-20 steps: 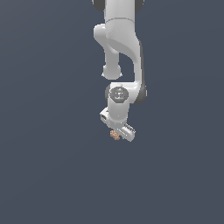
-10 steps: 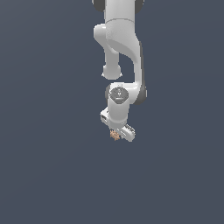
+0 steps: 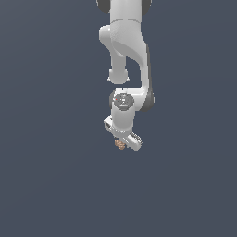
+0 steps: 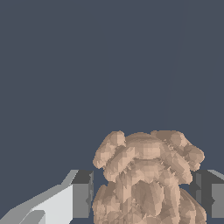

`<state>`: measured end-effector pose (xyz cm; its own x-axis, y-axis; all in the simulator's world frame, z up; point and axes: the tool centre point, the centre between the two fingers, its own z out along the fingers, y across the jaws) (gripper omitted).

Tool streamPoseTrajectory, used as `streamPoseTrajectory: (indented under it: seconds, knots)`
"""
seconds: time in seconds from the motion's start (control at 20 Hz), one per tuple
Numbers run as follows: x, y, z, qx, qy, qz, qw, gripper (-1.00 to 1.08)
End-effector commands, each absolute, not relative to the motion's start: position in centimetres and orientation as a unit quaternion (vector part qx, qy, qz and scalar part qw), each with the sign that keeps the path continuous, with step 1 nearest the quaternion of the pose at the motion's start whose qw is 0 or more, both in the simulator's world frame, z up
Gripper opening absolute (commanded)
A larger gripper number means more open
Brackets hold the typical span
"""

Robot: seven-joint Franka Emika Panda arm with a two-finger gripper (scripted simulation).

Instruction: Pick up the object and move it to a goal position.

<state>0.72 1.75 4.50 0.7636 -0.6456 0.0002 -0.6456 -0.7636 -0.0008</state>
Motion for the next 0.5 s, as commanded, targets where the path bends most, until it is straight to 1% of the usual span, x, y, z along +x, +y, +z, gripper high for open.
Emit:
streamPoseTrajectory:
  seconds: [0.0, 0.45]
  knots:
    - [1.4, 1.0, 4.9, -0.939, 0.344, -0.001, 0.000, -1.00]
    - [5.3, -3.0, 7.1, -0.939, 0.344, 0.000, 0.000, -1.00]
